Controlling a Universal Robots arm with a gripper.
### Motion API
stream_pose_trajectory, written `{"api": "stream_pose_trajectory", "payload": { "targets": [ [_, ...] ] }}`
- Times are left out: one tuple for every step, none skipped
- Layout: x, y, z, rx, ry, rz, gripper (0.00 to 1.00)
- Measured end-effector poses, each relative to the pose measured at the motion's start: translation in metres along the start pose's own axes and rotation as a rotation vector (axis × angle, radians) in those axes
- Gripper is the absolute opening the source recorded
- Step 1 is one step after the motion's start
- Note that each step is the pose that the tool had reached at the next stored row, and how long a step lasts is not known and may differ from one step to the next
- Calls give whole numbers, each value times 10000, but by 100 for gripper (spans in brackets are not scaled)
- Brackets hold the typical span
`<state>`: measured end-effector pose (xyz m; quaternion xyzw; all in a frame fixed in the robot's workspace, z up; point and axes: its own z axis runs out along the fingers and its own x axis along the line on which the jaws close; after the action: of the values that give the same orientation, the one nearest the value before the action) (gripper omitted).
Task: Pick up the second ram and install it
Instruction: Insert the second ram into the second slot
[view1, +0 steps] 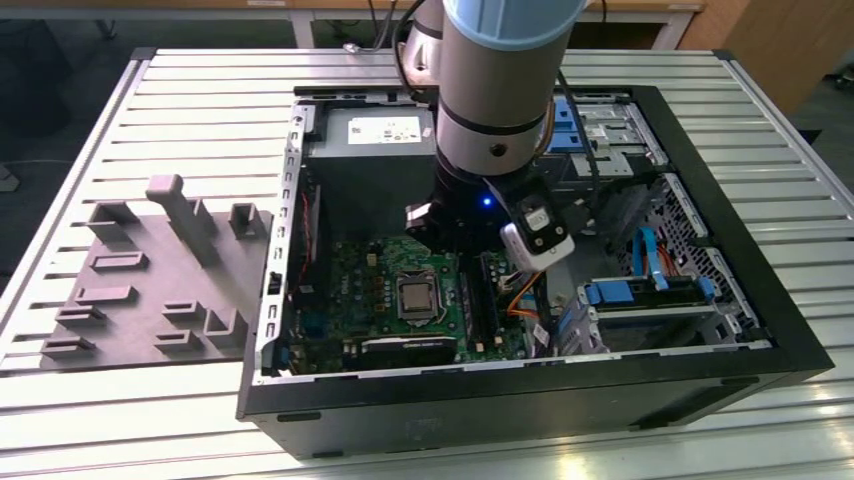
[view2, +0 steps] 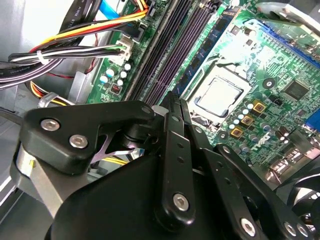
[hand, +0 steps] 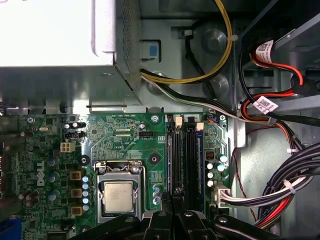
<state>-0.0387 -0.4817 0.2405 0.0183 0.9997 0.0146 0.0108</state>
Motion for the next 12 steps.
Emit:
{"api": "stream_pose_trajectory", "payload": {
  "targets": [
    [-1, 0, 1, 0, 0, 0, 12],
    [-2, 0, 3, 0, 1, 0, 12],
    [-3, 0, 5, 0, 0, 0, 12],
    [-4, 0, 7, 0, 0, 0, 12],
    [-5, 0, 9, 0, 0, 0, 12],
    [-6, 0, 11, 0, 1, 0, 12],
    [-8, 0, 12, 2, 1, 0, 12],
    [-10, 0, 13, 1, 0, 0, 12],
    [-13, 0, 15, 1, 0, -1, 12],
    [-16, 0, 17, 1, 0, 0, 12],
    [-19, 0, 18, 1, 0, 0, 12],
    [-23, 0, 18, 1, 1, -1, 12]
  ]
}}
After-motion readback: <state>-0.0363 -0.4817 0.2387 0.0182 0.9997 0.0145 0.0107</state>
